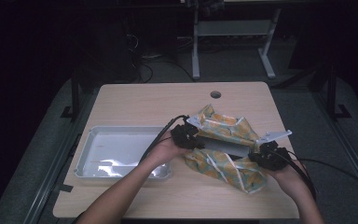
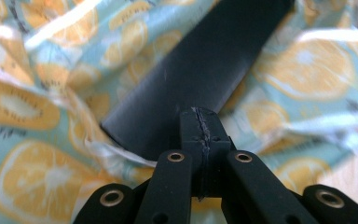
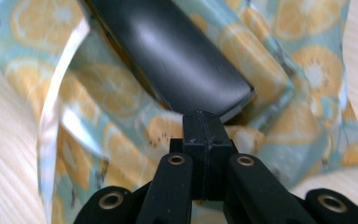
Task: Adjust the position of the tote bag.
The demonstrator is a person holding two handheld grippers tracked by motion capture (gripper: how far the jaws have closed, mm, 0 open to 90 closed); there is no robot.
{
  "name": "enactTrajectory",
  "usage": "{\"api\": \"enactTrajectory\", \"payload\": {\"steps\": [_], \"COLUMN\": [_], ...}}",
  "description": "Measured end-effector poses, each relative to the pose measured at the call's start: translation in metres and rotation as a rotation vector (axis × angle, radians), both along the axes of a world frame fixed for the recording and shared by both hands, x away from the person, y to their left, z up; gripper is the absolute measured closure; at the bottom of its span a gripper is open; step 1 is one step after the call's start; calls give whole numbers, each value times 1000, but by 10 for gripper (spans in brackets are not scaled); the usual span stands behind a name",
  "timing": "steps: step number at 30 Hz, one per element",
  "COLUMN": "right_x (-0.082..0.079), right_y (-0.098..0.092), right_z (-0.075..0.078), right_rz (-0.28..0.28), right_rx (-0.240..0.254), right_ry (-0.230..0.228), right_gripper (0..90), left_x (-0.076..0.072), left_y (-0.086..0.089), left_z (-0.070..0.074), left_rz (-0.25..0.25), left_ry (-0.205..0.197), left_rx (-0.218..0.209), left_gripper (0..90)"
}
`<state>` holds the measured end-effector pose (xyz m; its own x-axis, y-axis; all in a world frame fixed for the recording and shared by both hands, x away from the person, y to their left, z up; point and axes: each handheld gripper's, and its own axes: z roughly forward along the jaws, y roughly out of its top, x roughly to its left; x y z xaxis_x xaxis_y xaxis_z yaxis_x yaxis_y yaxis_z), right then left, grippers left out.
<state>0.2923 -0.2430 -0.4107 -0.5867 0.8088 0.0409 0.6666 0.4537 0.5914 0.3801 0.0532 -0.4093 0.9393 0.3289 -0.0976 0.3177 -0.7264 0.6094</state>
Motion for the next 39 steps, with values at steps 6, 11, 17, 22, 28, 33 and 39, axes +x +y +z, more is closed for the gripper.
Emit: {"api": "enactTrajectory", "payload": {"steps": [6, 11, 17, 22, 28, 33, 39], "right_x": [-2, 5, 9, 9, 3, 6, 22], "right_y": [-8, -12, -16, -17, -22, -29, -19], "right_z": [-12, -26, -40, -43, -26, 0, 11], "right_rz": [-16, -32, -40, -45, -45, -46, -7], "right_rx": [-5, -1, -4, 8, 42, 89, 91], "right_ry": [38, 80, 119, 125, 58, -39, -76], "right_gripper": [898, 898, 899, 899, 899, 899, 898], "left_x": [-5, -4, -8, -9, -9, -7, -2], "left_y": [12, 15, 11, 5, 3, 4, 10], "left_z": [-12, -17, -26, -34, -38, -38, -35], "left_rz": [15, 9, 6, -6, 5, 4, 11], "left_ry": [5, -10, -36, -46, -37, -26, 23], "left_rx": [56, 101, 151, 193, 181, 171, 111], "left_gripper": [900, 900, 900, 900, 900, 900, 900]}}
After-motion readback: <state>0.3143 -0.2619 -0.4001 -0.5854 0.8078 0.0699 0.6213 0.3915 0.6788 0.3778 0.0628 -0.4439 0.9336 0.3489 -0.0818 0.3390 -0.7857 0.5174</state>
